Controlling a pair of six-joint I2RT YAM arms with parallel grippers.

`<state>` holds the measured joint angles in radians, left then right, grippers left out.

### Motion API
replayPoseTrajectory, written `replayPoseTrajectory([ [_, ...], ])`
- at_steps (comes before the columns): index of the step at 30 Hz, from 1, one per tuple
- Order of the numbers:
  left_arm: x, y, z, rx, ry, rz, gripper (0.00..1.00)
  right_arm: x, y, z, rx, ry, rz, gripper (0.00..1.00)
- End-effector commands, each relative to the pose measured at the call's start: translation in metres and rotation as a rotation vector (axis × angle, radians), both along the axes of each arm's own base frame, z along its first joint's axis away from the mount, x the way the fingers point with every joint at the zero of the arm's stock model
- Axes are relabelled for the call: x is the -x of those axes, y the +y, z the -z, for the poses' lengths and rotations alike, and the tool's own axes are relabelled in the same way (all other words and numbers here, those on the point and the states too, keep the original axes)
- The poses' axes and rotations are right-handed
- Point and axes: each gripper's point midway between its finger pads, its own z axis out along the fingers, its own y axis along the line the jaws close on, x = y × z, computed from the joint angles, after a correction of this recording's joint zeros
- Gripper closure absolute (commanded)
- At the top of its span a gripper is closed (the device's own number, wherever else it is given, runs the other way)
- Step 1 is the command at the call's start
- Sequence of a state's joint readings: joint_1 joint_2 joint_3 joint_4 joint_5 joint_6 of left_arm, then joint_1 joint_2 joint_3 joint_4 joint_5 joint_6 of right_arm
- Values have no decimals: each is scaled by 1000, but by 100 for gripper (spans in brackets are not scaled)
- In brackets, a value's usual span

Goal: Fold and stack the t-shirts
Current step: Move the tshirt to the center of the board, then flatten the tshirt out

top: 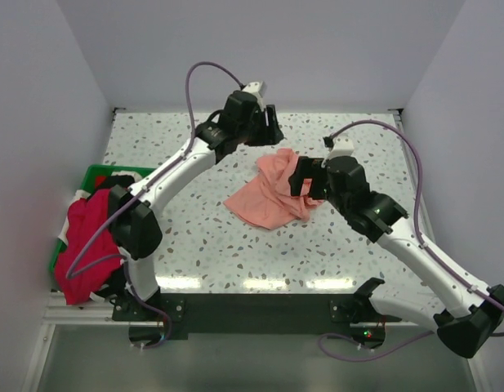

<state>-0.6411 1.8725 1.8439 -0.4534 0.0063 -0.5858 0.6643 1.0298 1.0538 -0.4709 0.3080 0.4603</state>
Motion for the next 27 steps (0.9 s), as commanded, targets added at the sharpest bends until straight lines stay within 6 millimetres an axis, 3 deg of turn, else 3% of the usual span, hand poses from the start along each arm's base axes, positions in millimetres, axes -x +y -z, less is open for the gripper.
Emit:
replayPoseTrajectory([
  [1,-5,47,-7,95,-8,-79,37,-4,-14,20,36,37,93,2],
  [3,-5,74,8,115,20,-145,37,-6,-12,35,51,64,97,2],
  [4,-1,102,32,91,65,-201,38,-8,-9,39,56,73,91,2],
  [6,1,131,55,59,97,-280,40,-15,-2,53,76,102,84,4],
  [7,12,141,80,29,141,-297,41,-17,1,60,92,118,74,5],
  [11,21,161,132,-64,222,-338,48,-30,8,98,179,208,83,9],
  [15,24,162,177,-128,303,-327,53,-31,1,119,228,235,116,10],
  [18,27,159,198,-140,343,-302,55,-28,-4,131,250,251,128,10],
  [27,38,144,233,-153,404,-233,51,-26,-22,164,309,288,191,12],
])
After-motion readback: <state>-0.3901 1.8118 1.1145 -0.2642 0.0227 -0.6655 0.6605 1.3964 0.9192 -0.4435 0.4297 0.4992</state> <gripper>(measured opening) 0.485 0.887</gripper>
